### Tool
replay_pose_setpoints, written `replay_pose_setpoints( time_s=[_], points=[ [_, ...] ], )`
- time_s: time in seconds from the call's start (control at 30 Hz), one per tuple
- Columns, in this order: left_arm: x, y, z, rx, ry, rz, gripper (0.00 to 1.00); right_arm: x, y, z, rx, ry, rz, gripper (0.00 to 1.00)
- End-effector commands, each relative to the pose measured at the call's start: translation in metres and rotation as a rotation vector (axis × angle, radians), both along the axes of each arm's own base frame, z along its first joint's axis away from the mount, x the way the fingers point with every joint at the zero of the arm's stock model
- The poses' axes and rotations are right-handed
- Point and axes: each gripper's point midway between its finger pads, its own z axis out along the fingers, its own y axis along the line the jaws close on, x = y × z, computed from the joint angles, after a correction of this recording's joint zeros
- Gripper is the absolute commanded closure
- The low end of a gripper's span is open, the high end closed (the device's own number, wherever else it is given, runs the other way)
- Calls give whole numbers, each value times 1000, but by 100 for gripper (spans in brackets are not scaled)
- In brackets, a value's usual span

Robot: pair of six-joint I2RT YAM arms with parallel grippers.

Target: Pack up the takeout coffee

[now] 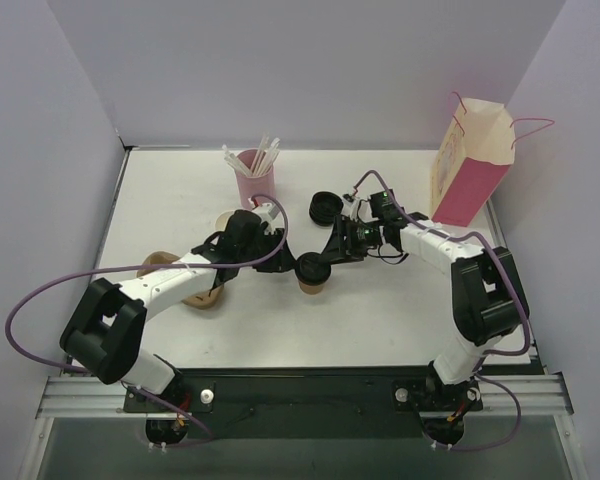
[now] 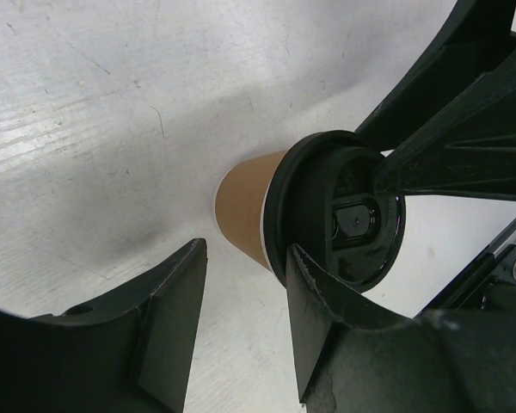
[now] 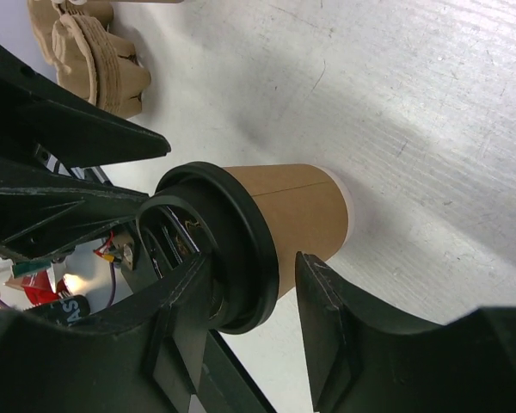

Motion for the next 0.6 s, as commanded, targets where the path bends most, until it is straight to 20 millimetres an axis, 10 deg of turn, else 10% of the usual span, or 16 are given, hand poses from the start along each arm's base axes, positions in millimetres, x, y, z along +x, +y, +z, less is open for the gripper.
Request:
replay_pose_setpoints(
  time_s=[0.0, 0.57],
  points=[
    [4, -6, -1, -40, -25, -1, 48, -14, -20, -32, -123, 32, -25, 59],
    [-36, 25, -83, 177, 99, 118, 53, -32, -42, -67, -197, 66, -125, 61]
  ],
)
